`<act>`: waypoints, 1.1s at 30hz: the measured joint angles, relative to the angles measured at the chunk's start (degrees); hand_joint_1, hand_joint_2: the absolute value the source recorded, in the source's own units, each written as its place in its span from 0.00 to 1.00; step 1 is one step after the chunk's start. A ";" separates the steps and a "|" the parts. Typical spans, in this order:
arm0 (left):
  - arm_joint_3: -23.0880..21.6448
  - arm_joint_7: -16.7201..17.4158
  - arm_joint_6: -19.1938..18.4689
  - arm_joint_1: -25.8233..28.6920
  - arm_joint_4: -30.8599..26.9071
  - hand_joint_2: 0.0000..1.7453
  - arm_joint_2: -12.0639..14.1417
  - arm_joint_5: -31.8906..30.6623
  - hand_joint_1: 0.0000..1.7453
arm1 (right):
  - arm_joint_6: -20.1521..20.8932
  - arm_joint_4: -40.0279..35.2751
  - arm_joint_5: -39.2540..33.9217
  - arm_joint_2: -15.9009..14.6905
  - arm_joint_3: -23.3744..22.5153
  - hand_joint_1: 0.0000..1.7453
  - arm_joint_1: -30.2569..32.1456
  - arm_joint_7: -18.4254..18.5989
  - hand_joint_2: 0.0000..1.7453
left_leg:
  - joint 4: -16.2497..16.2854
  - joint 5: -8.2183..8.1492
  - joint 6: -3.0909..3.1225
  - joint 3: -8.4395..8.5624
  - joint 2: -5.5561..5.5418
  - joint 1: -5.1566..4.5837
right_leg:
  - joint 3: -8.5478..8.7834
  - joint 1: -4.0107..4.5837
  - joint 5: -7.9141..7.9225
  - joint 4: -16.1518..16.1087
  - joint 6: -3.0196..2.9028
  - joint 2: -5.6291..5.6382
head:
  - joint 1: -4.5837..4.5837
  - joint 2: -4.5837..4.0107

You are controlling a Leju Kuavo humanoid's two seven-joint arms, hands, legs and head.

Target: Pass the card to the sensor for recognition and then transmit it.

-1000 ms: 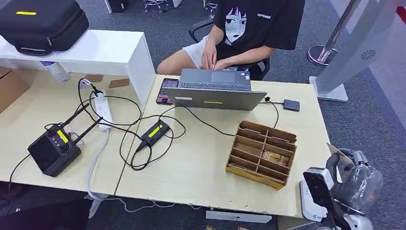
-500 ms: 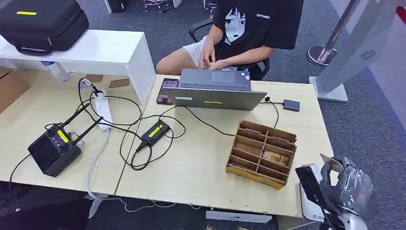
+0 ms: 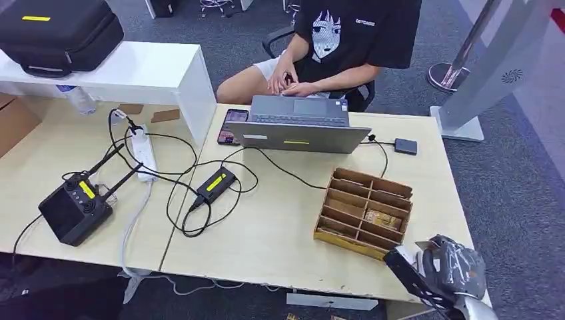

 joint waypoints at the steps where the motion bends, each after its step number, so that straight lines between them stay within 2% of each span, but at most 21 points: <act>1: 0.00 -0.09 0.00 0.00 0.00 0.00 0.00 -0.07 0.00 | 1.11 0.13 -0.44 -0.70 0.55 1.00 0.04 0.55 1.00 | 0.00 0.00 0.00 0.00 -0.01 0.00 | 0.00 0.00 0.00 0.00 0.00 -0.01 | 0.00 0.00; 7: 0.00 -0.09 0.00 0.00 0.00 0.00 -0.04 -0.15 0.00 | 2.92 1.29 -2.44 -4.10 3.25 1.00 0.13 2.53 1.00 | 0.01 0.00 0.00 0.00 -0.01 -0.01 | 0.01 0.00 0.01 0.00 0.01 -0.01 | 0.02 0.00; 13: 0.00 -0.09 0.00 0.00 0.00 0.00 -0.04 -0.15 0.00 | 3.01 1.51 -3.36 -5.83 4.70 1.00 -0.08 4.04 1.00 | 0.01 0.00 0.00 0.03 0.00 0.00 | 0.04 0.00 0.01 0.00 0.01 -0.01 | 0.00 0.00; 33: 0.00 -0.09 0.00 0.00 0.00 0.00 -0.11 -0.15 0.00 | 2.79 1.53 -3.74 -6.86 5.77 1.00 -0.16 4.17 1.00 | 0.01 0.00 0.00 0.05 0.00 0.00 | 0.06 0.00 0.01 0.00 0.01 -0.01 | 0.00 0.00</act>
